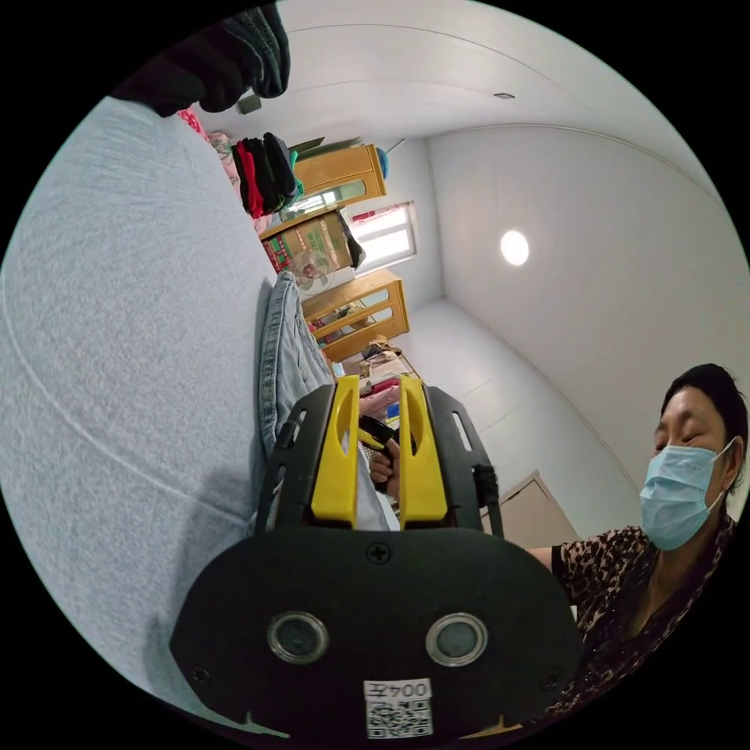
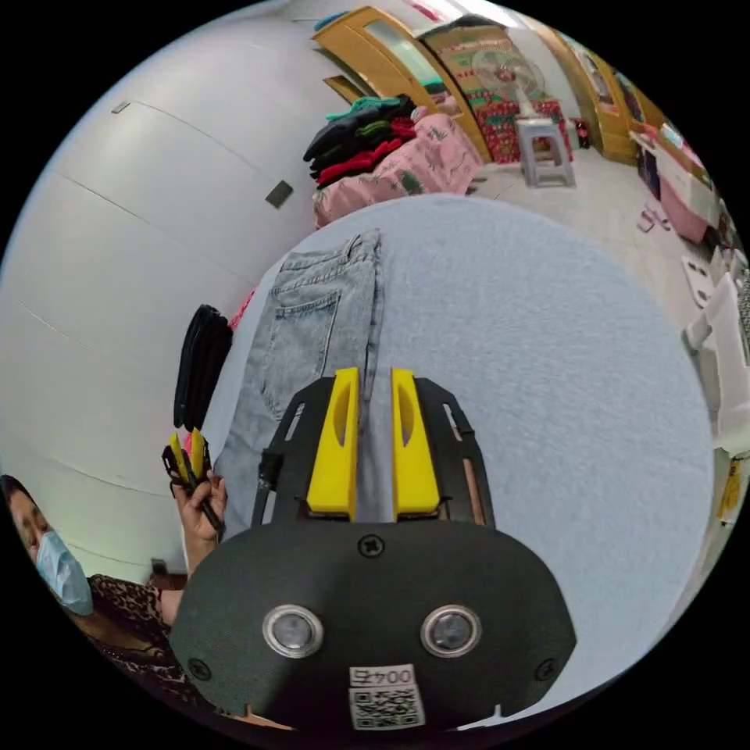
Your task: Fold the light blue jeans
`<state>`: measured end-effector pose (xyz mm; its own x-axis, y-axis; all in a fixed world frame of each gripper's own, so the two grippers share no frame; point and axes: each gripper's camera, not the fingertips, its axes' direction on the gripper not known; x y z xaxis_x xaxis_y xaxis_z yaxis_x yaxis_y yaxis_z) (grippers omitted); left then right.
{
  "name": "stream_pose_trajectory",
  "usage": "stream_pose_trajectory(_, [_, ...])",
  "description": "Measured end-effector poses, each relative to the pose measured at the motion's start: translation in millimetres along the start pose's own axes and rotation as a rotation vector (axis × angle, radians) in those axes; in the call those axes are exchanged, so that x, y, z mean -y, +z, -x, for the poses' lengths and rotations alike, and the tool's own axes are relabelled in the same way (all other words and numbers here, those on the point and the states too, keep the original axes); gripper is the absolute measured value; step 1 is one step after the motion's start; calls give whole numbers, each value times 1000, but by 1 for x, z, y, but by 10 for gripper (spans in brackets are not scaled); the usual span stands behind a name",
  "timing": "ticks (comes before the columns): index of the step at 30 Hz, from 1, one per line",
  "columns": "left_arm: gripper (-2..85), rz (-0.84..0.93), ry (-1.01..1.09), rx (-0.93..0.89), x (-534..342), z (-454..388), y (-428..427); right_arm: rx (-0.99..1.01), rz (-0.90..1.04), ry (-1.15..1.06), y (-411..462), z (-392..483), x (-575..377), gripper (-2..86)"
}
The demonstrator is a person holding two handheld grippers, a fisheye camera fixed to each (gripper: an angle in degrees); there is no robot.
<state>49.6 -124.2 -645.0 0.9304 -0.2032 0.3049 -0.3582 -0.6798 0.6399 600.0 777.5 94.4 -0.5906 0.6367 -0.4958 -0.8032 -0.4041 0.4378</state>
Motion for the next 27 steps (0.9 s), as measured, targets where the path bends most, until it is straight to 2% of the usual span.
stream_pose_trajectory(4, [77, 17, 26, 9, -12, 3, 2, -50, 44, -143, -18, 42, -59, 97])
stream_pose_trajectory(10, [71, 48, 170, 80, -35, -7, 10, -91, 416, -181, -5, 108, -246, 78])
stream_pose_trajectory(13, [62, 26, 151, 106, -46, 0, 10, -119, 569, -123, 10, 134, -346, 66])
stream_pose_trajectory(15, [49, 26, 103, 128, -51, 7, 11, -209, 659, -120, 30, 156, -412, 50])
stream_pose_trajectory(18, [32, 71, 17, 182, -59, 10, 9, -269, 754, -125, 62, 174, -465, 18])
stream_pose_trajectory(20, [26, 82, 58, 203, -64, -14, -3, -305, 777, -144, 79, 177, -484, 4])
stream_pose_trajectory(23, [18, 208, 182, 264, -81, -68, -23, -327, 771, -176, 98, 180, -491, -4])
stream_pose_trajectory(27, [8, 423, 264, 425, -151, -124, -71, -366, 860, -87, 133, 178, -494, -6])
